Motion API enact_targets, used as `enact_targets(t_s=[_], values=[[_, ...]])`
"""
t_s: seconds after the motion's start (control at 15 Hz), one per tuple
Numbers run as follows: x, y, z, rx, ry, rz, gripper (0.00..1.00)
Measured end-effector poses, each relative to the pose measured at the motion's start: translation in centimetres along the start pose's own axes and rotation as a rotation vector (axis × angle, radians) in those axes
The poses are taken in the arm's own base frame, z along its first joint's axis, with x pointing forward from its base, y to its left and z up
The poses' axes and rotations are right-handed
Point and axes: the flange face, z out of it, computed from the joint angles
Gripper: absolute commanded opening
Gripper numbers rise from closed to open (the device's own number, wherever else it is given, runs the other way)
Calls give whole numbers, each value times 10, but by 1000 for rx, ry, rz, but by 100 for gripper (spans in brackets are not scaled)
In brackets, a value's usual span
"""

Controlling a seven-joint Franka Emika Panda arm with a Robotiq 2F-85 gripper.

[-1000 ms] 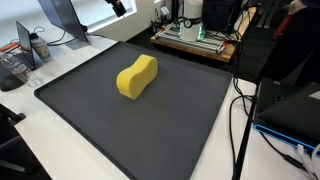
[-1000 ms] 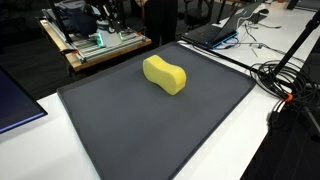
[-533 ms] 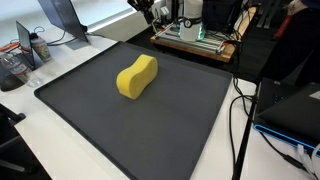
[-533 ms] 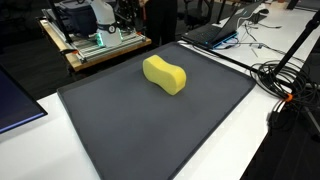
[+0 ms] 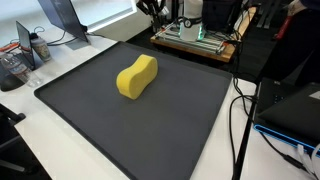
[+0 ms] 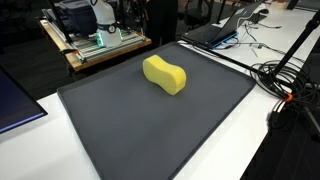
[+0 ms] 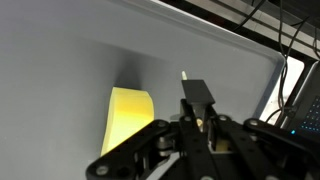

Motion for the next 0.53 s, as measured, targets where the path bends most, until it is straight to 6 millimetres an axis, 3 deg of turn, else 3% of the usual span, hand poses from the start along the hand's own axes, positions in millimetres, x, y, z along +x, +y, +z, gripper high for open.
enact_targets(t_s=[0.53], values=[[22,-19,-8,-37,80,-54,3]])
